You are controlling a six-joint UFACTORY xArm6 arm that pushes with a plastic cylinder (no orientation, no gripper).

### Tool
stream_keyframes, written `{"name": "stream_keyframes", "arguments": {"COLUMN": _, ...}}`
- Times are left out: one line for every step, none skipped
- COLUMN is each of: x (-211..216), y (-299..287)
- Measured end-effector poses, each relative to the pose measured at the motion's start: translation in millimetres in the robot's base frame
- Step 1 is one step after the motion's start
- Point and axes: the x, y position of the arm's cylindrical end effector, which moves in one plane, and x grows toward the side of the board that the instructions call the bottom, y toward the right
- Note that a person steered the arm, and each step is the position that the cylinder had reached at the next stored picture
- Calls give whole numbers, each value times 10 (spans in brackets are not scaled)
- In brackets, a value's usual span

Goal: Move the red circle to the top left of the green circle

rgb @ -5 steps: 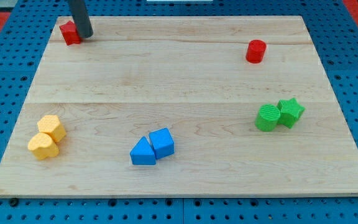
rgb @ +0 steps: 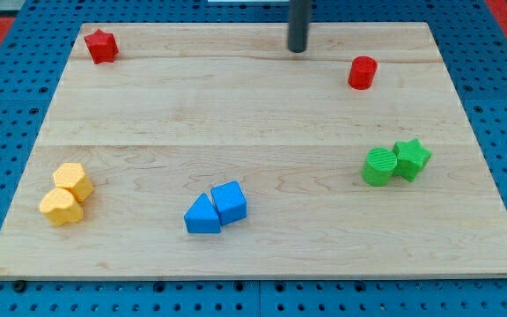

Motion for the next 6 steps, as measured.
{"name": "stream_keyframes", "arguments": {"x": -3, "y": 541}}
{"name": "stream_keyframes", "arguments": {"x": -8, "y": 968}}
{"name": "stream_keyframes", "arguments": {"x": 76, "y": 1135}}
{"name": "stream_keyframes", "arguments": {"x": 348, "y": 1095}}
{"name": "stream_keyframes", "arguments": {"x": 522, "y": 677}}
{"name": "stream_keyframes", "arguments": {"x": 623, "y": 282}}
